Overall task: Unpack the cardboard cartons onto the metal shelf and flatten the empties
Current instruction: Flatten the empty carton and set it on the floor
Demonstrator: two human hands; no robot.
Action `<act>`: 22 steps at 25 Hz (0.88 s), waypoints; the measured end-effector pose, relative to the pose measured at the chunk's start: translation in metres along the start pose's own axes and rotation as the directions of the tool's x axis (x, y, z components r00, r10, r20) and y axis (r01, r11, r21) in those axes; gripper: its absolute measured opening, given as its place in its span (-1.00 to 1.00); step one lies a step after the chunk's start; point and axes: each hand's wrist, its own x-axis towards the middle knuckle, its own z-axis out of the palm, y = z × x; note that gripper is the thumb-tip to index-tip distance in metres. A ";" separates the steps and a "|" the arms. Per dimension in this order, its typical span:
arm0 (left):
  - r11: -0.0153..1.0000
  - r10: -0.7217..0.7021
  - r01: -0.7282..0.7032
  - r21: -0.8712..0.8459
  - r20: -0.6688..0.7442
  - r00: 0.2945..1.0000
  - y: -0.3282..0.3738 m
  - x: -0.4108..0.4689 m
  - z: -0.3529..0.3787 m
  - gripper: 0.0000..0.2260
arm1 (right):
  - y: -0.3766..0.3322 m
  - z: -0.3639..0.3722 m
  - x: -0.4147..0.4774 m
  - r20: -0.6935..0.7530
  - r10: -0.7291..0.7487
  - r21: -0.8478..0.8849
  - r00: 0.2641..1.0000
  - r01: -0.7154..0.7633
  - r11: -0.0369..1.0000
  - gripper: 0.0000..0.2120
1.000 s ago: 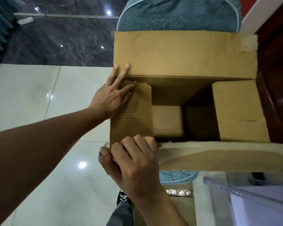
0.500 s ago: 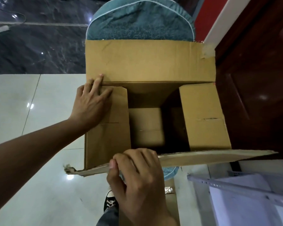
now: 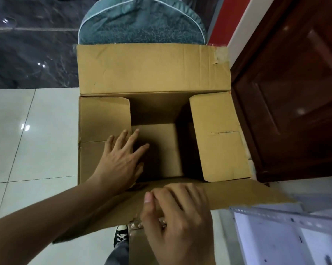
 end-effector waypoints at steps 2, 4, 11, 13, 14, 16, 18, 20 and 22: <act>0.998 -0.020 0.019 0.052 0.014 1.000 0.001 -0.005 0.006 -0.43 | 0.011 -0.011 0.014 0.086 0.027 -0.017 0.996 -0.026 1.000 -0.75; 0.996 -0.032 0.030 0.082 0.033 0.999 0.001 -0.005 0.008 -0.41 | 0.030 -0.019 0.036 0.169 0.067 -0.124 0.983 -0.047 0.991 -0.81; 0.990 -0.029 0.019 0.137 0.068 0.997 0.001 0.003 0.003 -0.40 | 0.090 0.001 0.110 0.498 0.232 -0.524 0.835 0.077 0.848 -0.54; 0.989 -0.030 0.017 0.150 0.082 0.996 0.001 0.005 0.001 -0.38 | 0.101 0.016 0.117 0.575 0.201 -0.543 0.793 0.186 0.819 -0.47; 0.988 -0.033 0.019 0.156 0.090 0.995 0.001 0.006 -0.001 -0.38 | 0.107 0.022 0.119 0.613 0.194 -0.543 0.766 0.231 0.807 -0.41; 0.988 -0.034 0.020 0.156 0.089 0.995 0.001 0.004 -0.002 -0.39 | 0.115 0.031 0.121 0.657 0.205 -0.554 0.725 0.280 0.784 -0.33; 0.989 -0.049 0.039 0.144 0.060 0.997 0.002 0.000 -0.006 -0.40 | 0.122 0.032 0.121 0.656 0.246 -0.580 0.714 0.268 0.769 -0.27; 0.993 -0.064 0.062 0.100 0.008 0.998 0.002 -0.006 -0.010 -0.38 | 0.128 0.026 0.121 0.636 0.295 -0.608 0.713 0.226 0.761 -0.23; 0.996 -0.071 0.073 0.042 -0.040 0.997 0.003 -0.013 -0.012 -0.37 | 0.134 0.015 0.122 0.623 0.335 -0.621 0.707 0.187 0.761 -0.17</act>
